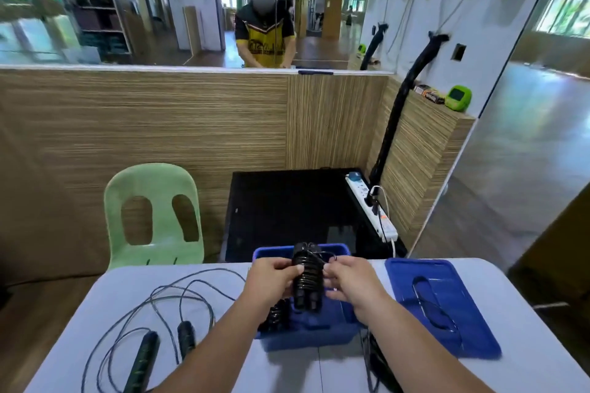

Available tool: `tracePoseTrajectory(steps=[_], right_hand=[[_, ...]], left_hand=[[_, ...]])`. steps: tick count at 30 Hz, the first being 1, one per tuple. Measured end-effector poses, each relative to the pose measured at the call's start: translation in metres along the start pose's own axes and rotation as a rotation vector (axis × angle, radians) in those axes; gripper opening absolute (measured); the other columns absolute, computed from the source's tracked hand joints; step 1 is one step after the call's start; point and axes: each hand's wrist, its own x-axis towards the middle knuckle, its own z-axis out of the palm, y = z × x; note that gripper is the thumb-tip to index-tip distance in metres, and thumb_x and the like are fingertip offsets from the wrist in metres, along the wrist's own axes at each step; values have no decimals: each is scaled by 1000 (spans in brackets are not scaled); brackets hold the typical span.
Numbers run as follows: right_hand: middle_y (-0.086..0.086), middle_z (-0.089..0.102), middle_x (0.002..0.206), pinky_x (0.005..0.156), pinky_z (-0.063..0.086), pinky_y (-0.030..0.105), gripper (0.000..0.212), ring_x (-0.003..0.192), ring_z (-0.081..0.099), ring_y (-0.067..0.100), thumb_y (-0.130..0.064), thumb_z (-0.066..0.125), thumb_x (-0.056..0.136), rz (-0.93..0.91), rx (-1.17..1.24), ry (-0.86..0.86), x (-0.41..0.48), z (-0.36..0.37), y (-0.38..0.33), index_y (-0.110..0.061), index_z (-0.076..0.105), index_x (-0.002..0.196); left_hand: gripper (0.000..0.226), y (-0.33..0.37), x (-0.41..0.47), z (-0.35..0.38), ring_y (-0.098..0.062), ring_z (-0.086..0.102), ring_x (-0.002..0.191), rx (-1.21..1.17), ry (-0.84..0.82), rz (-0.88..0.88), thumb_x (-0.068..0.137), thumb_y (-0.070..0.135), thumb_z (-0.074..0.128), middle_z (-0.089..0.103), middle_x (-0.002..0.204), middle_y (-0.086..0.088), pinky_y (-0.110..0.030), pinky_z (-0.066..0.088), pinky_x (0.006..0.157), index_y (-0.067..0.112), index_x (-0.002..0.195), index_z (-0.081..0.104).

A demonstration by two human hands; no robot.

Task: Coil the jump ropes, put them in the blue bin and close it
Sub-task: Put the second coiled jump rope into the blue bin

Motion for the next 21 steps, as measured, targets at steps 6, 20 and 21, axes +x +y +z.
tracePoseTrajectory(steps=[6, 20, 21], right_hand=[[9, 47, 66, 49, 46, 24, 26, 50, 46, 17, 6, 49, 89, 164, 6, -29, 49, 2, 27, -14, 51, 72], [9, 40, 66, 45, 37, 23, 15, 41, 34, 15, -3, 49, 95, 365, -29, -40, 110, 12, 86, -11, 53, 82], [9, 39, 67, 44, 36, 23, 13, 40, 33, 15, -3, 48, 95, 376, -23, -41, 111, 12, 87, -11, 51, 85]], left_hand=[[6, -31, 35, 15, -10, 61, 57, 171, 93, -58, 91, 10, 76, 72, 66, -1, -30, 57, 61, 10, 96, 79], [32, -75, 67, 36, -14, 69, 87, 615, 243, -158, 77, 34, 88, 75, 90, 4, -25, 52, 78, 18, 102, 75], [31, -77, 68, 37, -15, 69, 87, 625, 242, -156, 78, 33, 87, 75, 91, 4, -24, 51, 78, 18, 102, 74]])
